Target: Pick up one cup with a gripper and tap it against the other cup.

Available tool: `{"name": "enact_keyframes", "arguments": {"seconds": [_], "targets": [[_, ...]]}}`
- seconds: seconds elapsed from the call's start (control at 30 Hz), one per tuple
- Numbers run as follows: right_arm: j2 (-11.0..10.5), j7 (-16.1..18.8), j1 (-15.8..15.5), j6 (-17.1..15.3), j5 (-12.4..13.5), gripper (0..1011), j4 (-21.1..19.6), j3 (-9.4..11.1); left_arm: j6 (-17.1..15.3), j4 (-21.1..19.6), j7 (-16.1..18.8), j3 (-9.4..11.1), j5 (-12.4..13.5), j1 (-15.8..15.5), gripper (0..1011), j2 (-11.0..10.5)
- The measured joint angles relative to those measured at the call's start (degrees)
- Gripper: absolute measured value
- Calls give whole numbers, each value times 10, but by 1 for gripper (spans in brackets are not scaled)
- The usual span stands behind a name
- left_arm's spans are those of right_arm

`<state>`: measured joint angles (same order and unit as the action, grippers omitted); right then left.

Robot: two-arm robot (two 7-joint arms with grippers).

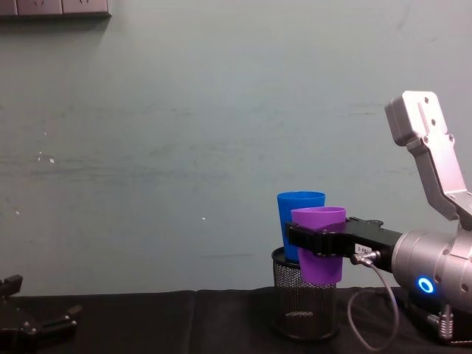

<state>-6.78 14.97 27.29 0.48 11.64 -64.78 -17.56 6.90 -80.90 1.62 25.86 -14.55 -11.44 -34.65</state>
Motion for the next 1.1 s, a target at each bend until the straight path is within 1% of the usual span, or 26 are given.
{"name": "enact_keyframes", "arguments": {"seconds": [0.37,0.47,0.57,0.73,0.77,0.87,0.97,1.1], "targets": [[0,0,-1,0,0,724,0,1,0,0,0,0,0,0,1000,0],[-1,0,-5,1,0,724,-5,2,0,0,0,0,0,0,1000,0],[-3,3,-15,1,-1,724,-18,3,0,0,0,0,0,0,1000,0],[-12,5,-43,1,-4,724,-53,3,0,0,0,0,0,0,1000,0],[-15,5,-54,1,-4,724,-66,3,0,0,0,0,0,0,1000,0],[-20,7,-69,1,-5,724,-82,2,0,0,0,0,0,0,1000,0],[-26,9,-97,8,-5,724,-108,0,0,0,0,0,0,0,1000,0],[-31,12,-125,23,-5,724,-129,-1,0,0,0,0,0,0,1000,0]]}}
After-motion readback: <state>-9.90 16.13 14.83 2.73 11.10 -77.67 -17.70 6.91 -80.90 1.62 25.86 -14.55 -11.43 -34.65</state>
